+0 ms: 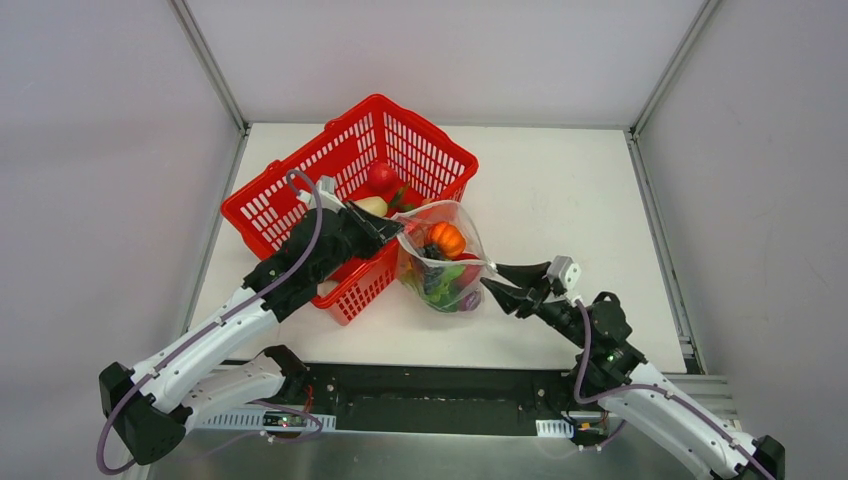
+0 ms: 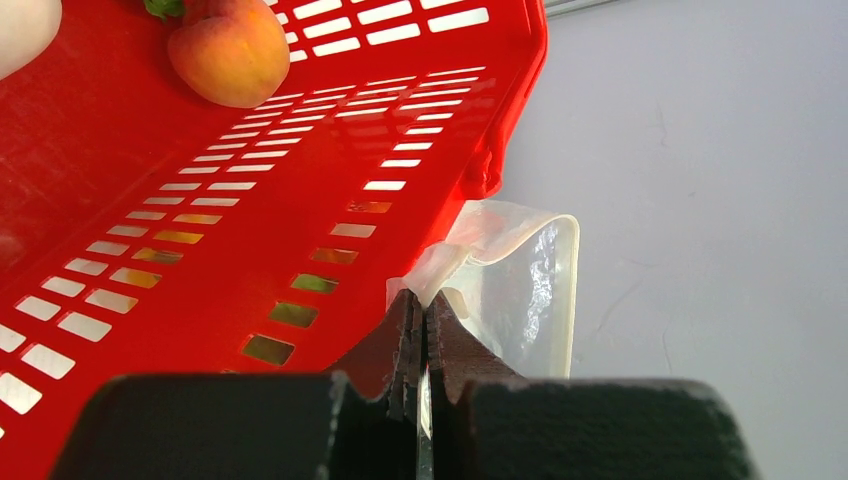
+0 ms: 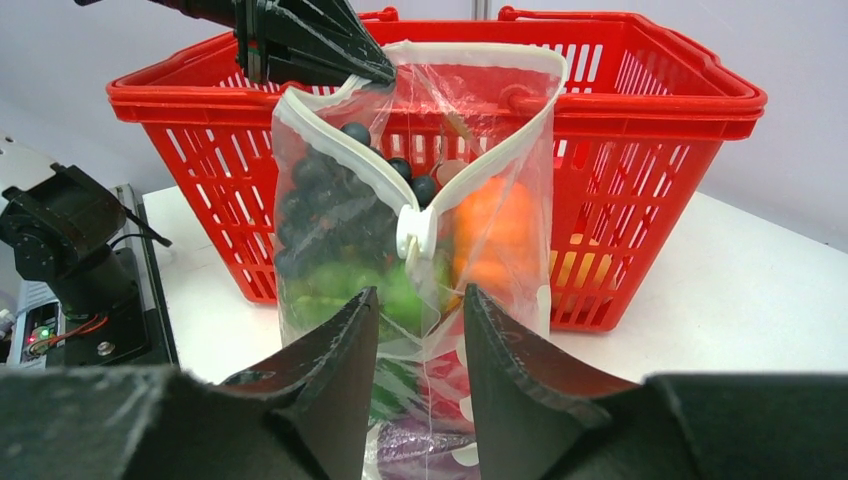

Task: Place the food in the zip-top bag and seal the zipper
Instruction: Adjust the zipper food storage bag at the center of the board.

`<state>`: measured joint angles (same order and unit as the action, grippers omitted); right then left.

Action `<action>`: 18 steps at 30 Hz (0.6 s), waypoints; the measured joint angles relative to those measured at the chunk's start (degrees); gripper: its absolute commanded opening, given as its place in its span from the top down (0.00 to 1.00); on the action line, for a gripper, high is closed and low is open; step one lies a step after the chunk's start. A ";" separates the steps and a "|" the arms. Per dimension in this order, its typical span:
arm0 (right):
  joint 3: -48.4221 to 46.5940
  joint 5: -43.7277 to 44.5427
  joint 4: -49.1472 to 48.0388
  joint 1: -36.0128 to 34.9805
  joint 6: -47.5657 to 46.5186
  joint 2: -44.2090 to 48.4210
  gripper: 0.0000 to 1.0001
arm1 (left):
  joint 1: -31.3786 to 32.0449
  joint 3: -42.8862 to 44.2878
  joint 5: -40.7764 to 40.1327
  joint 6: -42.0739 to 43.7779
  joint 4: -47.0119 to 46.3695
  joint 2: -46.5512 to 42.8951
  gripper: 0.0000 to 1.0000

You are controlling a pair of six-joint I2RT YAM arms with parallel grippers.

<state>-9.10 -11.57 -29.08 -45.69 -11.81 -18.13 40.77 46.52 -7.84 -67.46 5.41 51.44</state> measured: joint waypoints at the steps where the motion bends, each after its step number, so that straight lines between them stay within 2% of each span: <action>1: 0.07 0.00 -0.87 0.00 0.02 -0.66 0.63 | 0.00 -0.20 0.02 -0.13 -0.13 -0.17 1.00; 7: 0.07 0.04 -4.66 0.00 0.17 -5.07 0.75 | 0.00 -0.50 -0.02 -0.37 -0.20 -0.61 1.00; 9: 0.07 0.22 -5.53 0.00 0.20 -6.29 0.89 | 0.00 -0.52 -0.02 -0.39 -0.20 -0.66 1.00; 11: 0.07 0.50 -6.10 0.00 0.17 -6.88 0.91 | 0.00 -0.55 -0.02 -0.46 -0.17 -0.72 1.00; 13: 0.07 0.92 -6.32 0.00 0.26 -6.88 0.99 | 0.00 -0.57 -0.04 -0.50 -0.15 -0.79 1.00; 18: 0.55 2.67 -5.92 0.00 0.39 -4.31 1.00 | 0.00 -0.57 0.09 0.28 -0.28 -0.85 1.00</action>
<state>-8.56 -8.91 -35.00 -45.69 -11.42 -22.44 40.77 45.95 -7.75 -67.18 5.13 50.59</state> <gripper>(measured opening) 0.006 0.008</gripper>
